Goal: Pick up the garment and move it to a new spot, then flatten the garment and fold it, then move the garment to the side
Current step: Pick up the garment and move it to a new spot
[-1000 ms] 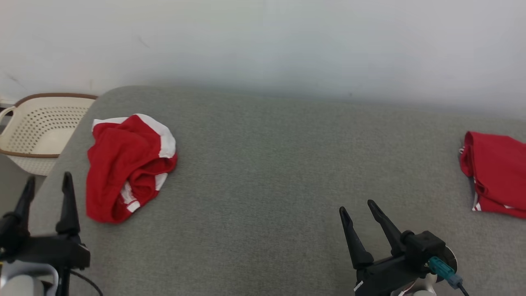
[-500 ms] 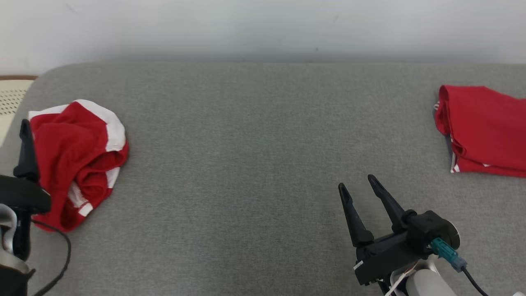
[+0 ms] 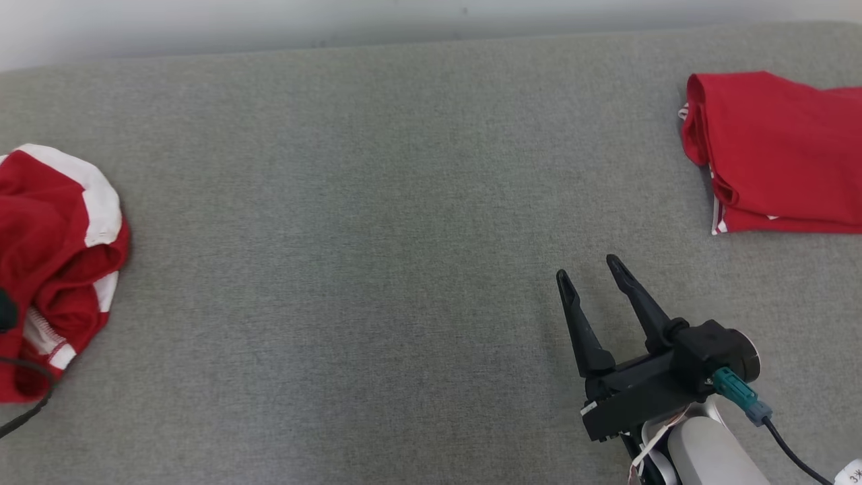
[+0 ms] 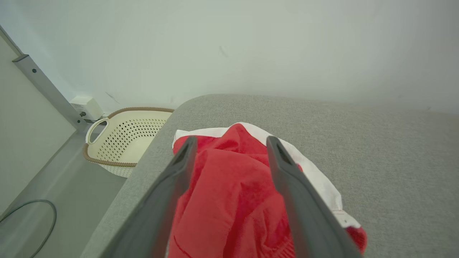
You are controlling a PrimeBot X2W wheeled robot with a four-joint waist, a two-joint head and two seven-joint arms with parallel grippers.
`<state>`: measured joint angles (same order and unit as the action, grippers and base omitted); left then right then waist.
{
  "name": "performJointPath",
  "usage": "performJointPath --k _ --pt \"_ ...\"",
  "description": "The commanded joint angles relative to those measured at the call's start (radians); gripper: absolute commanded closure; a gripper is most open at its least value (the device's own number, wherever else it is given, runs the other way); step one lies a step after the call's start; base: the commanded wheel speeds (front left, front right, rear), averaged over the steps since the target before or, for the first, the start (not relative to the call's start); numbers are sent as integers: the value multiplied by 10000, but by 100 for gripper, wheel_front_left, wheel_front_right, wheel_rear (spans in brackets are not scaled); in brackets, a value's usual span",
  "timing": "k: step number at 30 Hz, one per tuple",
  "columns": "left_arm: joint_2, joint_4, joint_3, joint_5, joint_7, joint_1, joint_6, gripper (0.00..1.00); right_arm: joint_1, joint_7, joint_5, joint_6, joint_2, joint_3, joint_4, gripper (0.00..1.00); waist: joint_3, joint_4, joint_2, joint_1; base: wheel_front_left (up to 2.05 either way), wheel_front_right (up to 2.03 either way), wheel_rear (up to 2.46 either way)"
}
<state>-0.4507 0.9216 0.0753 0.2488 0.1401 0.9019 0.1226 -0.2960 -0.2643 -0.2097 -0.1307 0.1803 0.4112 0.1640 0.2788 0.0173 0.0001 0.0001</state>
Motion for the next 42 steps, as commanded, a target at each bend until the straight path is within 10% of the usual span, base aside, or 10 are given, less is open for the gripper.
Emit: performJointPath --k 1,20,21,22,23,24,42 --pt "19 372 -126 60 -53 214 57 0 -79 -18 116 -1 54 -25 -31 0 307 -254 -1 -1 0 0 0" --pt "-11 2855 -1286 773 -2232 1090 68 0 -314 -18 177 -1 89 -38 38 0 579 -445 -1 -1 0 0 0" --pt "-12 2870 -1365 793 -2188 1043 69 4 -323 -18 186 -1 81 -46 41 0 577 -447 -1 -1 0 0 0" --pt "-25 2857 -1432 820 -2087 1005 69 56 -326 -18 197 -1 72 -51 41 0 574 -450 -1 -1 0 0 0" --pt "-64 2867 -1483 844 -1992 978 69 64 -327 -18 203 -1 64 -61 47 0 571 -449 -1 -1 0 0 0" --pt "-106 2886 -1541 829 -1893 954 69 100 -333 -18 208 -1 58 -61 54 0 563 -452 -1 -1 0 0 0" --pt "-32 1855 -2776 1289 -58 1473 71 100 -75 -20 -67 -1 -171 -68 223 0 -396 -517 -1 -1 0 0 0"
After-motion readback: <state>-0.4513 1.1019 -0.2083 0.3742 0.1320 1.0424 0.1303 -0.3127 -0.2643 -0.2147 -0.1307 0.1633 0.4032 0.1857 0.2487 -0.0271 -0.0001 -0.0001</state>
